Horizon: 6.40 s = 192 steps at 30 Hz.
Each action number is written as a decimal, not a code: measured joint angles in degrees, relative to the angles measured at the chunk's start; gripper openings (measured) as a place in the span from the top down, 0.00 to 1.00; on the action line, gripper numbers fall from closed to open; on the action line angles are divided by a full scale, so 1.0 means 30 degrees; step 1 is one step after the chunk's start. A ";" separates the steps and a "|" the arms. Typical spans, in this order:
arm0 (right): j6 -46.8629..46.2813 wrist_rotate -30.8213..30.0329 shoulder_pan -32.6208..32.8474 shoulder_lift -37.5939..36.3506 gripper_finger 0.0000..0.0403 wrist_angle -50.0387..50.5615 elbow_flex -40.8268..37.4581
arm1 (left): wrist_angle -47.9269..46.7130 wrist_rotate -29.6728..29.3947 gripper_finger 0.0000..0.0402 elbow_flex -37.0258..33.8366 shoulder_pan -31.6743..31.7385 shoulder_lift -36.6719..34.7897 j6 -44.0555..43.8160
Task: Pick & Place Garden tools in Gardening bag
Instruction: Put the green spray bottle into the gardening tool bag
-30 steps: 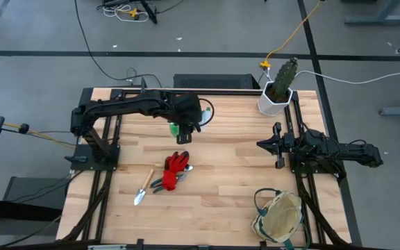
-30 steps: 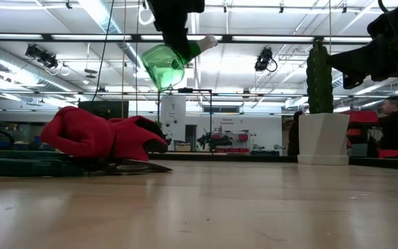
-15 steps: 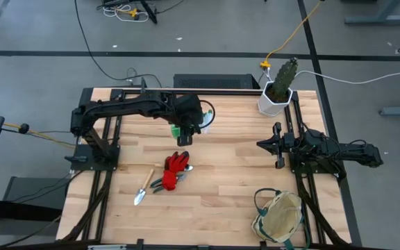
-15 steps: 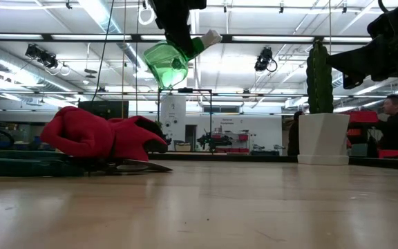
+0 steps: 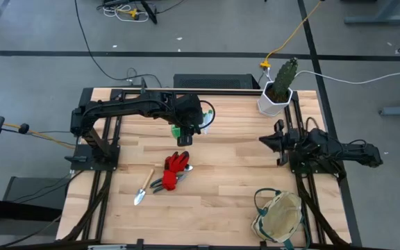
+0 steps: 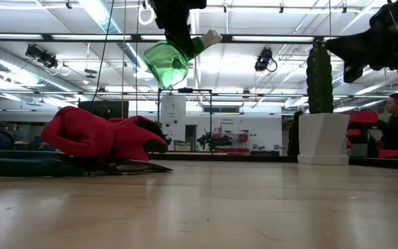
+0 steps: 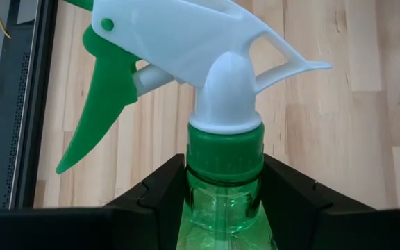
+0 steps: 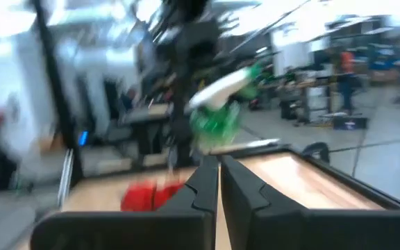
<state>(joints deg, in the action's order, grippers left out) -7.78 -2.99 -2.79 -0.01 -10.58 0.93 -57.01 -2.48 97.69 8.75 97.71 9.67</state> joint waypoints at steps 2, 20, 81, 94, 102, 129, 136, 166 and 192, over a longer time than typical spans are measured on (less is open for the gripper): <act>-0.1449 -0.1455 0.0000 0.0000 0.94 -0.0705 0.0000 | 0.0000 0.0000 0.57 0.0000 0.0000 0.0000 0.0000; -0.1767 -0.2205 -0.0007 0.3247 0.99 -0.0432 0.4096 | 0.0000 0.0000 0.57 0.0000 0.0000 0.0000 -0.0007; -1.2697 -0.2000 -0.1030 2.3111 0.29 -0.0717 1.5525 | -0.0105 -0.1021 0.57 -0.0007 0.0007 0.0000 0.0644; -1.4443 -0.1638 -0.2145 2.5659 0.30 0.3171 1.8571 | -0.0108 -0.1421 0.57 -0.0015 0.0007 0.0000 0.0721; -1.5729 -0.1672 -0.2200 2.6097 0.30 0.2287 1.8586 | -0.0111 -0.2341 0.57 -0.0022 0.0007 0.0007 0.1160; -1.6252 -0.2197 -0.2208 2.7401 0.31 0.0070 1.8593 | -0.0095 -0.2820 0.57 -0.0022 0.0022 0.0007 0.1209; -1.6234 -0.2193 -0.2208 2.7416 0.42 0.0070 1.8593 | -0.0095 -0.3001 0.57 -0.0022 0.0022 0.0007 0.1202; -1.4743 -0.1614 -0.2259 2.7416 0.46 -0.0287 1.8586 | -0.1079 -0.4658 0.57 -0.0007 0.0022 0.0007 0.1538; -1.4904 -0.1351 -0.2441 2.8363 0.48 -0.1649 1.8571 | -0.1100 -0.4677 0.57 0.0000 0.0016 0.0036 0.1515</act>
<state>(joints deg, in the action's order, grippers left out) -52.49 -7.05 -10.11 85.08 -15.53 56.64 -60.31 -16.51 97.69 8.80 97.82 14.22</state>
